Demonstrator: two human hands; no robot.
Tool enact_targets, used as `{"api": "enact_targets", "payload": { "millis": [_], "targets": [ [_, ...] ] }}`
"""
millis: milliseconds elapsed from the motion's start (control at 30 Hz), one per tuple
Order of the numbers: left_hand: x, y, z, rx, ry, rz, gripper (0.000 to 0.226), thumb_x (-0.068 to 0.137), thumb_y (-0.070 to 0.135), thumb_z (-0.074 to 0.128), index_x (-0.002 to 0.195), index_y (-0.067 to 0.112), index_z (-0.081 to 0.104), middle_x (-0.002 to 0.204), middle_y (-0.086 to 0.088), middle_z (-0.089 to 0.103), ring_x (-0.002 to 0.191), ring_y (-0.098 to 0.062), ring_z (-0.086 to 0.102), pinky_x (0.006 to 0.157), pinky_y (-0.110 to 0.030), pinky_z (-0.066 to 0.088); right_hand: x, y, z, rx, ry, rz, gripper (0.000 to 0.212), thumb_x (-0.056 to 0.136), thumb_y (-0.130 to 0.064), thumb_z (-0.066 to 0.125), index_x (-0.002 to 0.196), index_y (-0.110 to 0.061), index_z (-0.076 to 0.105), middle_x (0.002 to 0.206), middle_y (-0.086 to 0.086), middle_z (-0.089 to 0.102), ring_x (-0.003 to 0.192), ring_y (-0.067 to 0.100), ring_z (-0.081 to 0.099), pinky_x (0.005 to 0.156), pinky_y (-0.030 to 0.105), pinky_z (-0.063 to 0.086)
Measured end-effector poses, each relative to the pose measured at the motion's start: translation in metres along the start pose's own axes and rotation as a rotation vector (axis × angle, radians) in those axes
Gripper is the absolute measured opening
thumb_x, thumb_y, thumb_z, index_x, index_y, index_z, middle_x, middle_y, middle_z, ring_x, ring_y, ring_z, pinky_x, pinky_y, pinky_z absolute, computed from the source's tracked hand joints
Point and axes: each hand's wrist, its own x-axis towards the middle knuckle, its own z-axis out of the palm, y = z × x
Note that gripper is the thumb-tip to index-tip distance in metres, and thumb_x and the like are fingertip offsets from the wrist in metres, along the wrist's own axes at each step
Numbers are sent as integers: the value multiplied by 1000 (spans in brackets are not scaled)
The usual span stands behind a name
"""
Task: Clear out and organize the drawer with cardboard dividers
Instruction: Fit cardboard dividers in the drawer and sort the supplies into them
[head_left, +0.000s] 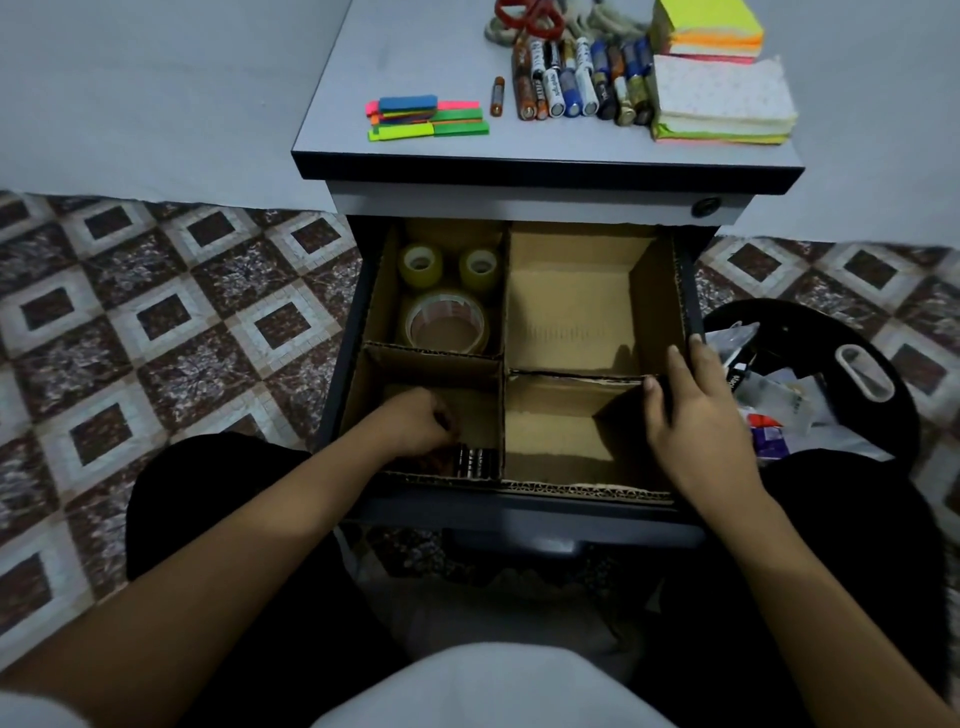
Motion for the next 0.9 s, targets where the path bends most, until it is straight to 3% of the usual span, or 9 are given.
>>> {"api": "enact_targets", "payload": {
  "millis": [100,200,333,500,600,833,900],
  "targets": [
    [2,-3,0,39,-64,21,22,91,0,54,106,7,68,92,-11,69,57,-5,63,58,-15,53,-1,0,0,7,5,-5,47,96,-19,48,136,4,43,150,23,28,141,34,25,115,35,17],
    [3,-3,0,78,-82,45,28,89,-3,53,108,9,70,99,-13,71,68,-9,63,70,-19,54,-1,0,0,6,11,-5,47,96,-19,48,136,4,42,150,23,28,141,33,24,115,34,15],
    [5,-6,1,99,-91,50,29,89,-3,51,109,9,69,100,-14,71,69,-10,64,81,-29,55,0,0,0,13,13,3,47,95,-19,48,136,4,43,150,23,28,141,34,24,114,33,14],
    [4,-6,-1,66,-52,89,25,91,4,55,113,10,67,99,-9,69,64,-11,63,65,-21,55,1,-2,-3,75,-1,17,45,95,-18,50,135,3,45,149,23,30,140,34,26,115,37,20],
    [-2,-2,-7,95,1,118,29,91,14,58,120,13,61,91,-7,65,65,-10,59,60,-23,50,4,-6,-12,133,15,24,41,94,-16,51,130,3,50,142,23,40,134,36,37,111,38,28],
    [-39,45,-47,144,-22,292,20,92,24,58,111,21,62,81,3,61,65,-4,55,58,-17,47,42,-43,-57,337,-6,-27,32,94,-24,52,121,-9,61,123,8,60,113,17,53,87,15,32],
    [-49,65,-64,156,16,367,14,92,24,57,104,23,63,81,5,61,62,-3,54,54,-14,45,61,-57,-70,438,-26,-21,28,94,-25,53,116,-13,65,114,4,65,102,11,54,83,17,35]
  ]
}}
